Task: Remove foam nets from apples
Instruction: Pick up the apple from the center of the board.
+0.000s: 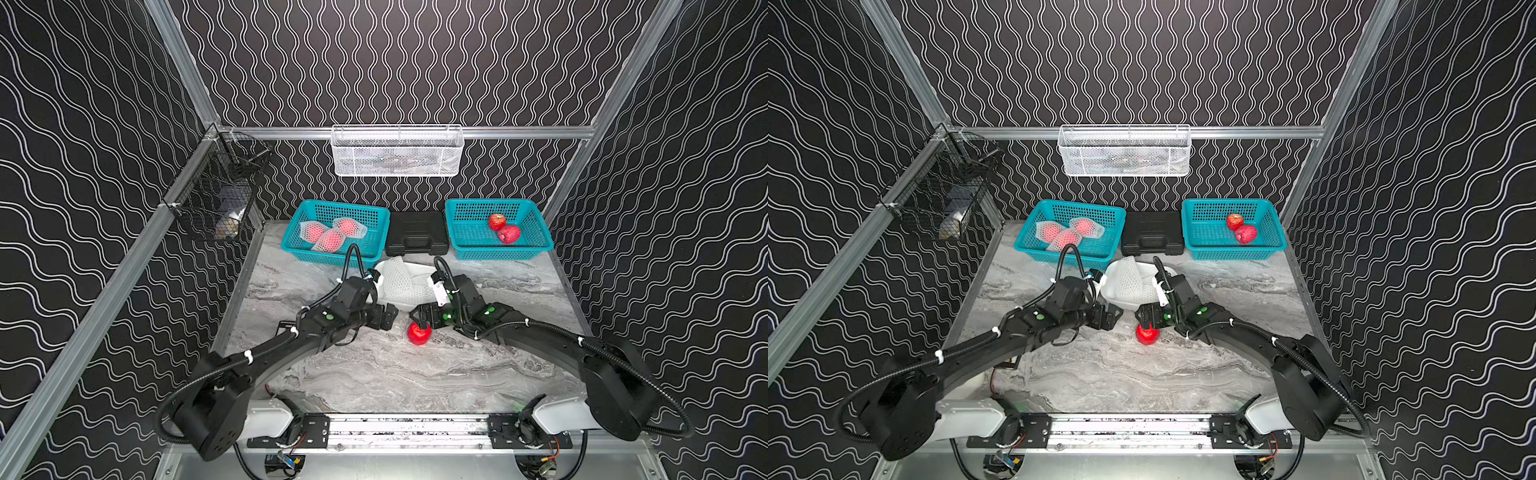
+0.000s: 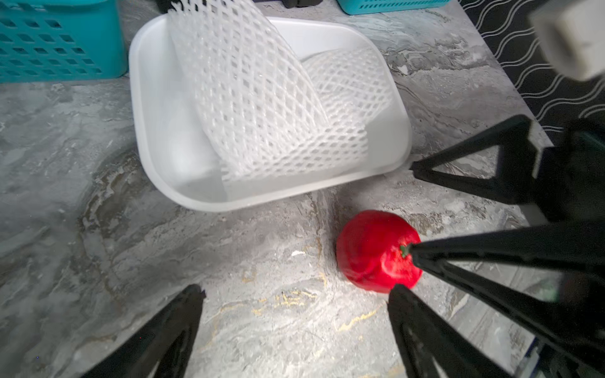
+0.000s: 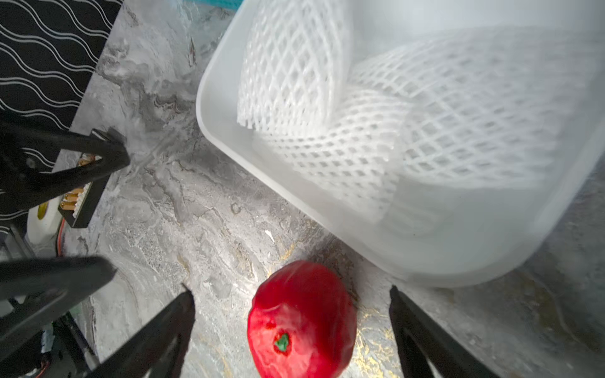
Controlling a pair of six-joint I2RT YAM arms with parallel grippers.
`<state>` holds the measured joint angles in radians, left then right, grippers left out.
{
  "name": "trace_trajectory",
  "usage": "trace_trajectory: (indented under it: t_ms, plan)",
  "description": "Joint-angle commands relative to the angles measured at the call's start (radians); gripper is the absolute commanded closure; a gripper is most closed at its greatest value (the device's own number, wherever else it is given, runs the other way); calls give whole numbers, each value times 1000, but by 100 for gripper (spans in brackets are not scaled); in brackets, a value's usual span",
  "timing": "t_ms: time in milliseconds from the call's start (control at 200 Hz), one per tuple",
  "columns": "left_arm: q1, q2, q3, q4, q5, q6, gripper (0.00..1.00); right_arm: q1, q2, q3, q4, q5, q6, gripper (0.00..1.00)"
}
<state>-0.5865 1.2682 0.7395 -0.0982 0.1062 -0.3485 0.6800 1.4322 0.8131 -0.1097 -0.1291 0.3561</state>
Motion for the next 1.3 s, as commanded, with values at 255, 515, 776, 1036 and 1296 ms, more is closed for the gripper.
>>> trace_trajectory:
  t_ms: [255,515,776,1036,1296]
  plan:
    - [-67,-104,-134,23,-4,-9,5,50,57,0,-62,74,58,6]
    - [-68,-61,-150,59,-22,13,4,95,154,48,-104,116,61,3]
    - [-70,-88,-230,186,79,34,3,108,220,50,-102,123,55,28]
    - [-70,-164,-335,349,189,57,1,84,74,-30,48,-10,17,57]
    - [-72,54,-327,658,243,58,13,-131,-163,-59,191,-228,10,62]
